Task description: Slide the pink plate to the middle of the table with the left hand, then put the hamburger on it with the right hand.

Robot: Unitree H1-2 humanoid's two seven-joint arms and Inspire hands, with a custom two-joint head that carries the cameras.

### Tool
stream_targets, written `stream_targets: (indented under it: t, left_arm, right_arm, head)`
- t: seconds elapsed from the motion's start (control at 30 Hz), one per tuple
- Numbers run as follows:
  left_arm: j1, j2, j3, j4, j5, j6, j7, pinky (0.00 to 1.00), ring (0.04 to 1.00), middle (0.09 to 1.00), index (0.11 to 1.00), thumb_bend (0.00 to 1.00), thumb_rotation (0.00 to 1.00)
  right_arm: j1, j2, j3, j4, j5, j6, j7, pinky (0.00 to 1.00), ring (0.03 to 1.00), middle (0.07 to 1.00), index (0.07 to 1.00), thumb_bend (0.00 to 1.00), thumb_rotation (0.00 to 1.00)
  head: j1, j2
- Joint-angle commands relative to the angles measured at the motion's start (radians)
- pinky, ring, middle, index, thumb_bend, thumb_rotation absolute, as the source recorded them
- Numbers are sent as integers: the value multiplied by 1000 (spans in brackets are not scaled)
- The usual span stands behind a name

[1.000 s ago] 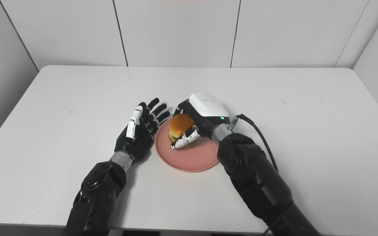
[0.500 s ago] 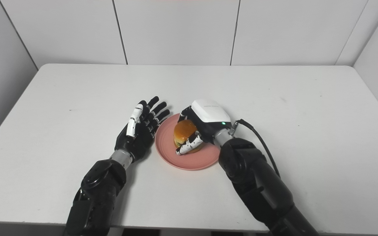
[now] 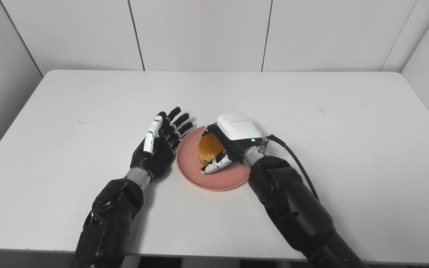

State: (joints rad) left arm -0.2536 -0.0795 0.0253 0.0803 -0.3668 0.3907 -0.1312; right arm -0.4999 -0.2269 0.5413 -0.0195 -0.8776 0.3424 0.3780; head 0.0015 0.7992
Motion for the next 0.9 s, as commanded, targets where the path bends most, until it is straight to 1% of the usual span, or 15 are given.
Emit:
stream_targets:
  t: [0.0,0.03,0.07,0.1,0.2,0.27,0.33,0.43,0.6,0.67,0.73,0.77,0.8,0.87]
  left_arm:
    - [4,5,-4,11,15,52,17,935,952,948,945,341,1000]
    - [4,3,-1,10,10,54,17,935,953,948,946,341,1000]
    - [4,3,0,10,7,55,15,938,954,950,951,342,1000]
    - [4,6,-2,9,9,54,12,942,957,956,960,344,1000]
    - [4,8,-4,8,9,55,9,944,957,956,959,346,1000]
    - [4,4,1,6,2,61,14,945,954,948,948,347,1000]
    - [5,3,4,3,-1,65,15,948,955,947,950,347,1000]
    - [2,5,3,8,3,64,12,951,956,948,954,349,1000]
    - [2,5,6,11,5,59,14,932,948,947,944,355,1000]
    - [3,3,6,14,12,43,17,927,947,944,928,358,1000]
    - [3,1,7,14,15,42,21,927,945,939,919,357,1000]
    - [3,1,8,13,14,41,21,927,944,937,917,357,1000]
    - [3,2,10,14,13,40,20,927,934,931,921,352,1000]
    - [3,8,11,12,13,36,14,927,928,927,924,347,1000]
  right_arm:
    - [-33,-2,-18,-28,5,-38,-12,695,851,942,967,827,656]
    - [-34,-4,-18,-27,9,-40,-7,714,868,959,984,846,686]
    - [-35,-6,-19,-27,12,-39,0,759,907,979,992,889,742]
    - [-36,-7,-19,-28,15,-36,7,833,977,996,999,971,825]
    - [-36,-9,-23,-35,24,-35,16,865,996,1000,1000,996,850]
    - [-38,-10,-26,-40,30,-40,21,907,1000,1000,1000,1000,897]
    - [-40,-11,-30,-47,37,-41,29,930,1000,1000,1000,1000,921]
    - [-43,-13,-37,-65,53,-41,39,936,1000,1000,1000,1000,931]
    - [-36,-15,-59,-106,86,-54,30,937,1000,1000,1000,1000,905]
    - [-31,-14,-83,-126,119,-82,2,937,1000,1000,1000,1000,903]
    - [-17,-8,-120,-137,161,-140,-61,925,1000,1000,1000,1000,912]
    - [-7,-1,-148,-138,191,-172,-98,920,1000,1000,1000,1000,914]
    - [4,8,-177,-140,219,-196,-133,847,974,1000,1000,1000,955]
    - [27,23,-237,-141,289,-250,-190,821,961,1000,1000,982,969]
  head:
    - [0,0]
    - [0,0]
    - [0,1]
    - [0,1]
    - [-2,1]
    - [-2,2]
    - [-3,3]
    - [-3,2]
    - [-8,0]
    - [-11,-2]
    - [-12,-3]
    - [-11,-6]
    - [-10,-7]
    - [-11,-10]
